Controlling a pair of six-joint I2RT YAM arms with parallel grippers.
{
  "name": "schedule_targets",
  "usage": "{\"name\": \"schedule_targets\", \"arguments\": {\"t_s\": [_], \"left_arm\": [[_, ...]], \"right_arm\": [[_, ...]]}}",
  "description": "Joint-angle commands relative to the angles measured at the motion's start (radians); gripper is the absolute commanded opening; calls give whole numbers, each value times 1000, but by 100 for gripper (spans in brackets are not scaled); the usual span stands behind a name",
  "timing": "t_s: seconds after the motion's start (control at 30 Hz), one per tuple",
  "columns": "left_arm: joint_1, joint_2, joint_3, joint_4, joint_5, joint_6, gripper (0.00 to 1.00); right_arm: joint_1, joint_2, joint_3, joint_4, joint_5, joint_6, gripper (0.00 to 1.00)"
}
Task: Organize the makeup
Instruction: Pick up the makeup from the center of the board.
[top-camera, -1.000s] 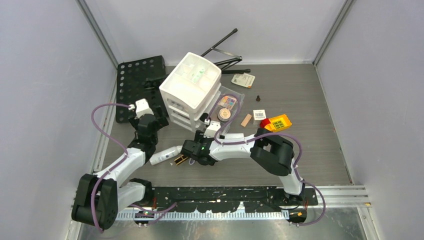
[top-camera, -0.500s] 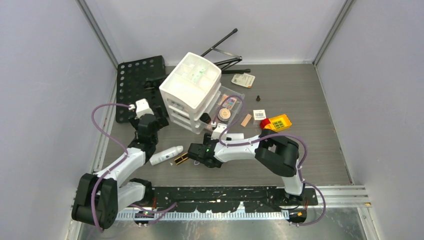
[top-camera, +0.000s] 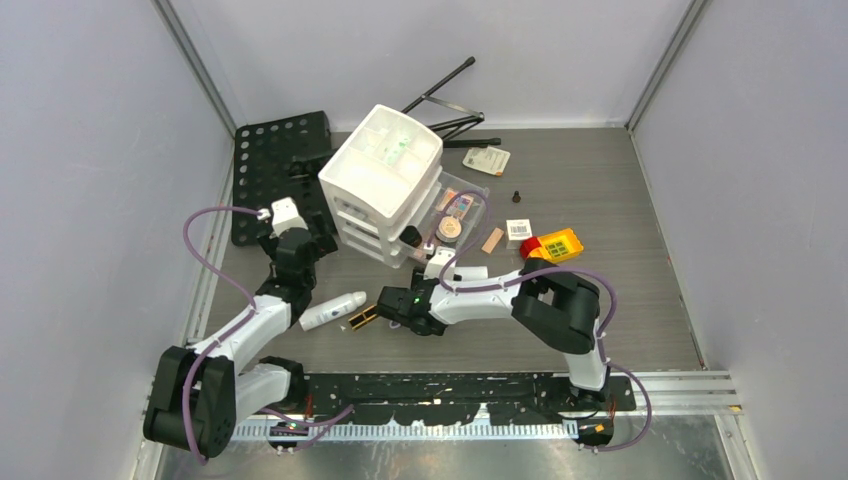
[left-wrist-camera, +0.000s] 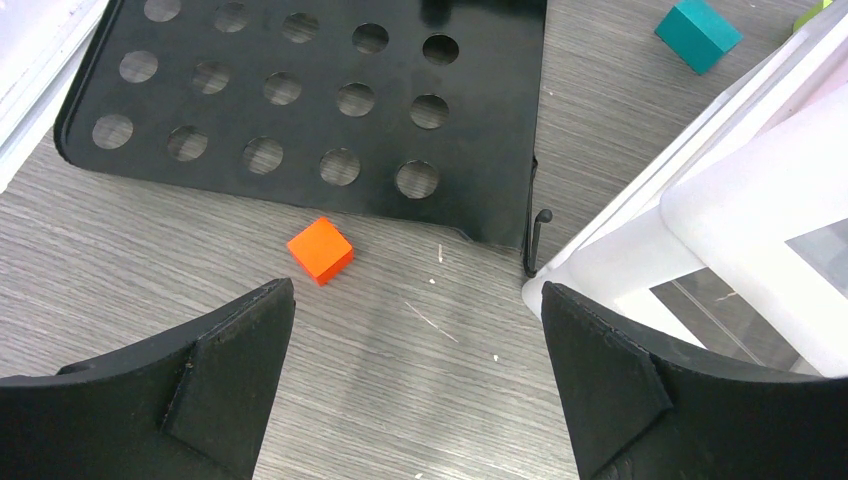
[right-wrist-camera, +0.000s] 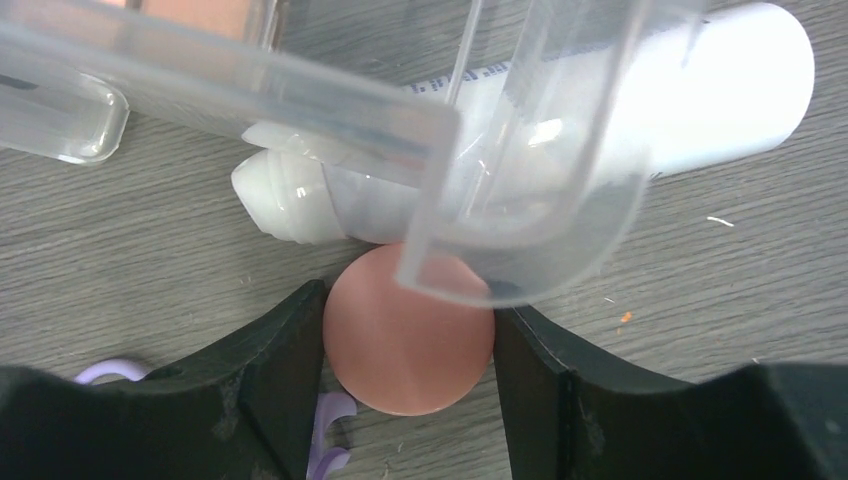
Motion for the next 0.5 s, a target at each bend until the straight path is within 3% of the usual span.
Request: {"name": "schedule_targets", "arguments": {"t_s": [0.0,0.47], "left_arm": [[0,0,32,38,-5,-12,96],[0,-3,31,36,-9,-12,96]], "right_arm": [[-4,-73,-18,-18,46,19,54],[-4,-216,-42,-77,73,-41,49]]}}
